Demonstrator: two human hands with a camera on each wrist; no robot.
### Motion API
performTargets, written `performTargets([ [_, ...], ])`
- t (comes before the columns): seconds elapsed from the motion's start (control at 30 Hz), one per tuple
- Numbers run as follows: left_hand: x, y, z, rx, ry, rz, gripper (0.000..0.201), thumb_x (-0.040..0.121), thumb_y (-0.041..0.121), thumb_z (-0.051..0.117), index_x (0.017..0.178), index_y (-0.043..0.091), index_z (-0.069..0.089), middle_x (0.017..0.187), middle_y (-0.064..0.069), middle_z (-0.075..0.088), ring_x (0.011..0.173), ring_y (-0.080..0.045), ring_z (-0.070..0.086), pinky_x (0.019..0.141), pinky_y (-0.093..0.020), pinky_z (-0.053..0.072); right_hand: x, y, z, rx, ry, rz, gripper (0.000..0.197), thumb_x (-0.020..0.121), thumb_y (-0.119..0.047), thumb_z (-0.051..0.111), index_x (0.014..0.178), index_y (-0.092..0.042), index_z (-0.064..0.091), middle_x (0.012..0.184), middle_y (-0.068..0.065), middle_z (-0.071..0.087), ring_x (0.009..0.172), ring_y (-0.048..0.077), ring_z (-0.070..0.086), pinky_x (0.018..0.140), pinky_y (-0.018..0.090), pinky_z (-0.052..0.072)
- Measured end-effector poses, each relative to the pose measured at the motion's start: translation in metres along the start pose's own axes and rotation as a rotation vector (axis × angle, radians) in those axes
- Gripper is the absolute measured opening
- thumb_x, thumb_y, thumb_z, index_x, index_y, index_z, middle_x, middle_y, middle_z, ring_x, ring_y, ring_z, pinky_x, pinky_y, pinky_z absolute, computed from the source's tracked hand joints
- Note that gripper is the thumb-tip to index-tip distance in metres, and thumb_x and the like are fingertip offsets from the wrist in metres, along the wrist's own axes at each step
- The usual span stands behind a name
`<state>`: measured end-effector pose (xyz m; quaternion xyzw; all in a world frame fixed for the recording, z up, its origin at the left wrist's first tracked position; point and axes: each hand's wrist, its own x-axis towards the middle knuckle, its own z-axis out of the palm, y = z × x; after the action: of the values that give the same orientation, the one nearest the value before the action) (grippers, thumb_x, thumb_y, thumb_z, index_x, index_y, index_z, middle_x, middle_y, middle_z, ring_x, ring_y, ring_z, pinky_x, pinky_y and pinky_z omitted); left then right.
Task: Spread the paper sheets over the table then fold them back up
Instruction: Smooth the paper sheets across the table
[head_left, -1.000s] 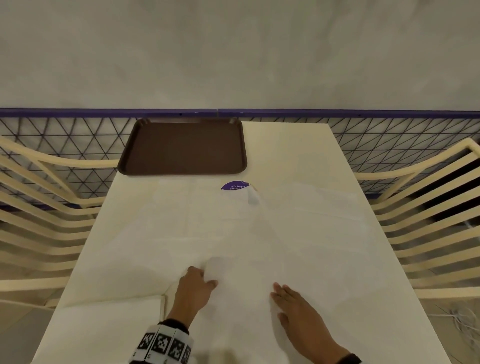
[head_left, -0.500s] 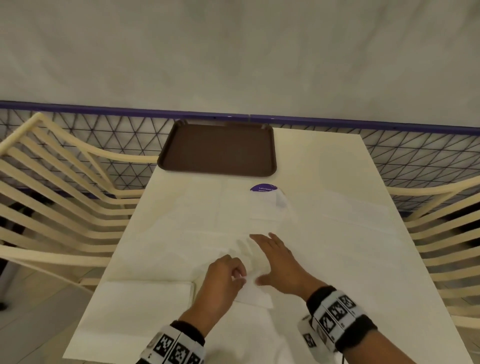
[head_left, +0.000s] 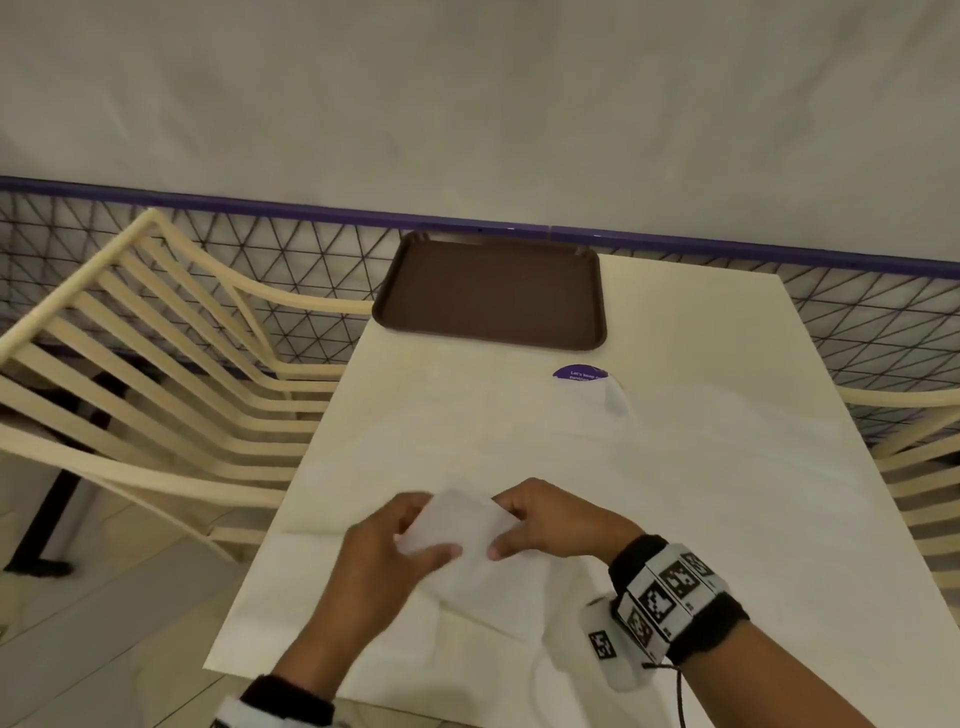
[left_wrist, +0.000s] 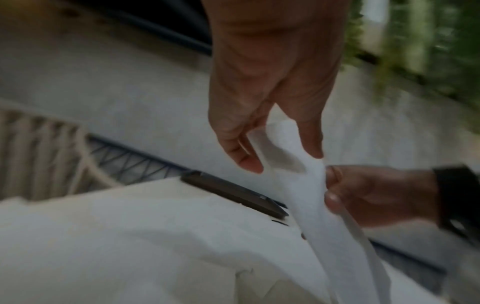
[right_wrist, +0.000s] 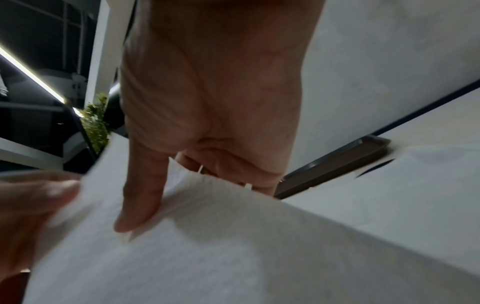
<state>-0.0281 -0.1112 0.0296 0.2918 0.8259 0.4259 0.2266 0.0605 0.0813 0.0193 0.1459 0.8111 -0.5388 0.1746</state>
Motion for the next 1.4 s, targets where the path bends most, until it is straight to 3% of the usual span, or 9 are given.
performTargets([
  [0.13,0.005,-0.026,-0.035,-0.062,0.128,-0.137,0.024,0.078,0.024,0.073,0.070,0.003,0.063,0.063,-0.011,0.064,0.060,-0.020,0.055,0.056,-0.030,0.040,0.018,-0.021,0.020,-0.034,-0.054,0.045,0.016,0.076,-0.014,0.074,0.078,-0.025,0.063,0.078,-0.006,0.065,0.069,0.009,0.061,0.066,0.021,0.048],
  [0.33,-0.001,-0.087,-0.084,-0.171,0.213,-0.392,0.012,0.083,0.023,0.069,0.079,0.011,0.068,0.074,-0.006,0.068,0.064,-0.022,0.059,0.050,-0.026,0.040,0.047,-0.013,0.050,0.060,0.090,0.298,0.031,0.077,-0.012,0.074,0.102,0.002,0.063,0.073,0.014,0.067,0.051,0.011,0.060,0.046,0.017,0.047],
  [0.5,0.001,-0.146,-0.090,-0.098,0.204,-0.513,0.022,0.077,0.025,0.075,0.078,0.004,0.071,0.080,-0.017,0.071,0.080,-0.036,0.066,0.080,-0.051,0.052,0.060,-0.005,0.079,0.103,0.094,0.372,0.027,0.078,-0.016,0.074,0.065,-0.009,0.052,0.054,0.004,0.060,0.036,0.004,0.054,0.041,0.017,0.046],
  [0.67,0.003,-0.158,-0.081,0.177,0.144,-0.576,0.037,0.078,0.038,0.070,0.063,0.008,0.056,0.066,-0.009,0.062,0.065,-0.026,0.058,0.066,-0.035,0.046,0.060,0.006,0.099,-0.019,0.139,0.419,0.028,0.076,-0.024,0.076,0.062,-0.010,0.056,0.045,-0.004,0.058,0.039,0.006,0.053,0.049,0.022,0.049],
  [0.8,-0.006,-0.149,-0.076,0.384,0.216,-0.459,0.027,0.074,0.035,0.075,0.089,0.018,0.061,0.085,-0.001,0.063,0.079,-0.022,0.057,0.072,-0.037,0.050,0.053,0.011,0.111,-0.249,0.238,0.346,0.034,0.077,-0.032,0.071,0.098,-0.015,0.051,0.079,-0.008,0.048,0.074,0.013,0.048,0.053,0.022,0.035],
  [0.97,-0.020,-0.128,-0.062,0.486,0.216,0.015,0.032,0.065,0.014,0.082,0.088,0.019,0.061,0.077,0.004,0.053,0.069,-0.014,0.049,0.060,-0.026,0.043,0.033,0.004,0.115,-0.335,0.232,0.071,0.025,0.082,-0.023,0.063,0.088,-0.019,0.039,0.071,-0.011,0.042,0.071,0.014,0.045,0.056,0.023,0.031],
  [1.13,-0.024,-0.134,-0.042,0.409,-0.187,-0.153,0.041,0.066,0.034,0.079,0.076,0.042,0.040,0.081,0.013,0.048,0.079,-0.003,0.047,0.067,-0.017,0.038,0.030,0.008,0.123,-0.477,-0.117,-0.035,0.022,0.083,-0.018,0.061,0.103,-0.011,0.057,0.101,0.009,0.060,0.095,0.026,0.053,0.072,0.028,0.032],
  [1.27,-0.009,-0.118,-0.039,0.415,-0.187,-0.199,0.032,0.070,0.035,0.077,0.074,0.037,0.045,0.072,0.007,0.053,0.067,-0.005,0.050,0.061,-0.015,0.037,0.023,0.020,0.111,-0.447,-0.054,-0.043,0.022,0.084,-0.019,0.057,0.106,-0.015,0.059,0.105,0.008,0.061,0.098,0.025,0.053,0.073,0.026,0.031],
  [1.4,0.033,-0.089,-0.020,0.391,-0.136,-0.100,0.018,0.080,0.031,0.070,0.081,0.029,0.052,0.072,0.008,0.056,0.065,-0.004,0.053,0.056,-0.013,0.036,-0.003,0.041,0.071,-0.258,0.138,0.041,0.010,0.086,-0.022,0.058,0.096,-0.022,0.061,0.082,-0.010,0.059,0.069,0.005,0.049,0.069,0.024,0.037],
])
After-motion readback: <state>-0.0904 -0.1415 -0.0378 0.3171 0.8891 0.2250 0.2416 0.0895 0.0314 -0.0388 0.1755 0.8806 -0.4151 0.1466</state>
